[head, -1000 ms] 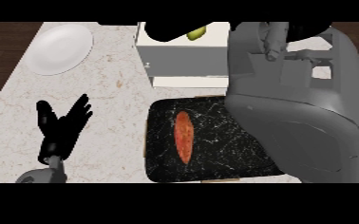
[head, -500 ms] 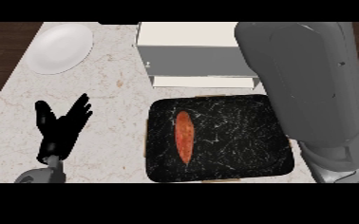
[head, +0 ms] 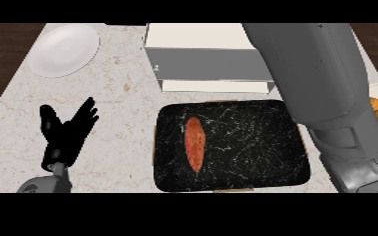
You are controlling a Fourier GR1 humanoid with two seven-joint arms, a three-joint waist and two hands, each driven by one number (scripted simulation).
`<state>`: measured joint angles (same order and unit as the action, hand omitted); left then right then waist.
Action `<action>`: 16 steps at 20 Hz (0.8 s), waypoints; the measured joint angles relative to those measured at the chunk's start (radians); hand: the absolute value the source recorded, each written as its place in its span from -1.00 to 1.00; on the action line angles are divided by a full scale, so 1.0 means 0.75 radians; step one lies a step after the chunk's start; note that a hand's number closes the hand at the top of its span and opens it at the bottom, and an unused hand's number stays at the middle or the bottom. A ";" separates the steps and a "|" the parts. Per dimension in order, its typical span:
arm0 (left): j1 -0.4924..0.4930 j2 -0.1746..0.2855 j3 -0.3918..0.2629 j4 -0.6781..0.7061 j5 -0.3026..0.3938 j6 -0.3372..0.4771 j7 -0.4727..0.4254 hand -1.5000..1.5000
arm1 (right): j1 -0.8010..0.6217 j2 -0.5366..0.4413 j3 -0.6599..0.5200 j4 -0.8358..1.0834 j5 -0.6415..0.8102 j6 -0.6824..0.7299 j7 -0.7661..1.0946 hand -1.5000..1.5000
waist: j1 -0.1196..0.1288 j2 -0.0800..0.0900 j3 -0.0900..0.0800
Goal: Pick the lemon from the tray and place it in the tiered shelf
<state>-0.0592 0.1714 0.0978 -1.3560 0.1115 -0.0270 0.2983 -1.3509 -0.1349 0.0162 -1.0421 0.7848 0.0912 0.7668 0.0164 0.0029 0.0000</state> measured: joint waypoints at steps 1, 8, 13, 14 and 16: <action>-0.010 0.002 0.000 0.005 -0.003 0.002 0.010 0.00 | 0.007 -0.003 -0.003 0.026 0.006 -0.016 -0.023 1.00 | -0.001 0.000 0.000; 0.032 -0.015 -0.010 -0.034 -0.007 -0.001 0.006 0.00 | -0.040 -0.013 -0.049 0.197 0.018 -0.109 -0.174 1.00 | 0.001 0.001 0.000; 0.004 -0.022 -0.004 -0.011 -0.014 0.008 0.009 0.00 | -0.037 -0.023 -0.067 0.243 0.006 -0.118 -0.266 1.00 | -0.005 -0.001 0.000; 0.008 -0.026 -0.006 -0.017 -0.014 0.011 0.017 0.00 | -0.024 -0.027 -0.068 0.236 0.005 -0.116 -0.273 1.00 | -0.006 -0.002 0.000; 0.019 -0.017 0.003 -0.018 -0.013 0.004 0.007 0.00 | -0.049 -0.040 -0.071 0.261 0.009 -0.093 -0.276 1.00 | -0.005 -0.002 0.000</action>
<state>-0.0448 0.1588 0.1000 -1.3697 0.1020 -0.0237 0.3034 -1.3873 -0.1650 -0.0368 -0.8463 0.7918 0.0212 0.5595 0.0125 0.0017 -0.0003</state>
